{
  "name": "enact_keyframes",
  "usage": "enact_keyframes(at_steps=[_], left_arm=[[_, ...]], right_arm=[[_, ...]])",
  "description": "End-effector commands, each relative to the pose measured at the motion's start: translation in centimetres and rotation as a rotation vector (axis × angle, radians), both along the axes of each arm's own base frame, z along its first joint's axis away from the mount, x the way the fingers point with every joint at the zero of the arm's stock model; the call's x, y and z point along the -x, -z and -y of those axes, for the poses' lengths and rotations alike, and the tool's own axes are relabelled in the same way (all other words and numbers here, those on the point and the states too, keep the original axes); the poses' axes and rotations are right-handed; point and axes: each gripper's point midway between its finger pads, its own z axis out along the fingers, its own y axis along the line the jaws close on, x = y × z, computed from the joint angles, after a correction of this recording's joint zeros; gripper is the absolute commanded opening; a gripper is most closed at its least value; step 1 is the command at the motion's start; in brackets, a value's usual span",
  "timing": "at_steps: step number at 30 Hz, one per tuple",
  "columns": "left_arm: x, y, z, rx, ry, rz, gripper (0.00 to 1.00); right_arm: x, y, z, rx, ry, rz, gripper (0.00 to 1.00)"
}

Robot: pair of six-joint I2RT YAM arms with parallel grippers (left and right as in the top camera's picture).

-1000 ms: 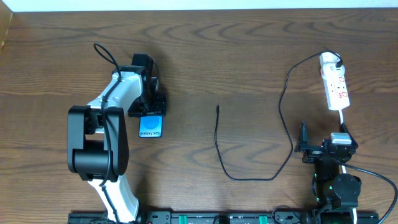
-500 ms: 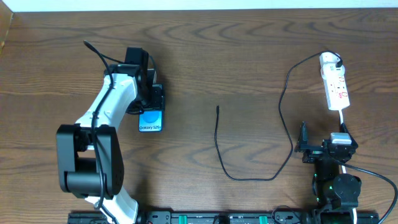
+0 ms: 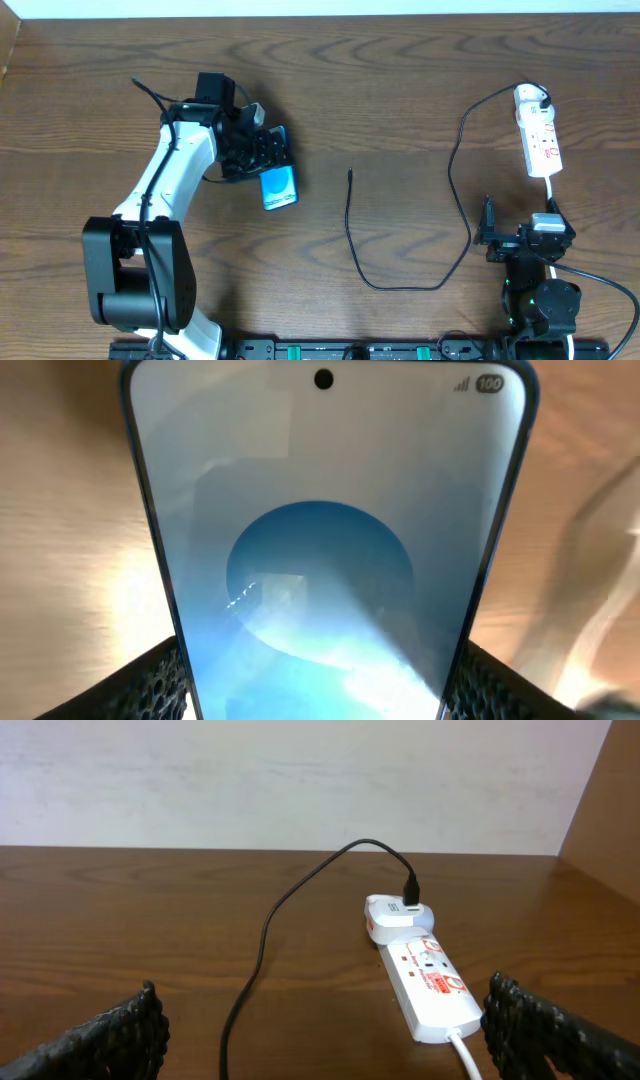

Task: Plug charger to phone and switch on socket
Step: 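Lift the phone with the left gripper and turn it upright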

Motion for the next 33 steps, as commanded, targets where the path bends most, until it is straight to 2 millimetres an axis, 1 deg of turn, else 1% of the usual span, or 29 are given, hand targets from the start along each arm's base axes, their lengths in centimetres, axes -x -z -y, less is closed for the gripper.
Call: enact_keyframes(at_steps=[1, 3, 5, 10, 13, 19, 22, 26, 30, 33], left_arm=[[0.5, -2.9, 2.6, 0.221, -0.180, -0.143, 0.07], [0.7, -3.6, 3.4, 0.289, -0.234, -0.209, 0.08], [1.1, -5.1, 4.7, 0.406, -0.291, -0.311, 0.07], [1.7, -7.6, 6.3, 0.576, -0.335, -0.464, 0.07], [2.1, -9.5, 7.2, 0.683, -0.327, -0.544, 0.07], [2.7, -12.3, 8.0, 0.830, -0.318, -0.684, 0.07], [2.9, -13.1, 8.1, 0.867, -0.323, -0.739, 0.07], [3.0, -13.6, 8.2, 0.889, -0.341, -0.800, 0.08], [3.2, -14.5, 8.2, 0.931, -0.322, -0.832, 0.08], [3.2, -14.7, 8.2, 0.934, -0.330, -0.854, 0.07]], right_arm=[[0.0, 0.0, 0.1, -0.006, 0.006, 0.004, 0.99], [0.0, 0.0, 0.1, -0.006, 0.006, 0.004, 0.99], [0.0, 0.0, 0.1, -0.006, 0.006, 0.004, 0.99], [0.0, 0.0, 0.1, -0.006, 0.006, 0.004, 0.99], [0.0, 0.0, 0.1, -0.006, 0.006, 0.004, 0.99], [0.0, 0.0, 0.1, -0.006, 0.006, 0.004, 0.99], [0.0, 0.0, 0.1, -0.006, 0.006, 0.004, 0.99], [0.0, 0.0, 0.1, -0.006, 0.006, 0.004, 0.99], [0.0, 0.0, 0.1, -0.006, 0.006, 0.004, 0.99], [0.0, 0.0, 0.1, -0.006, 0.006, 0.004, 0.99]])
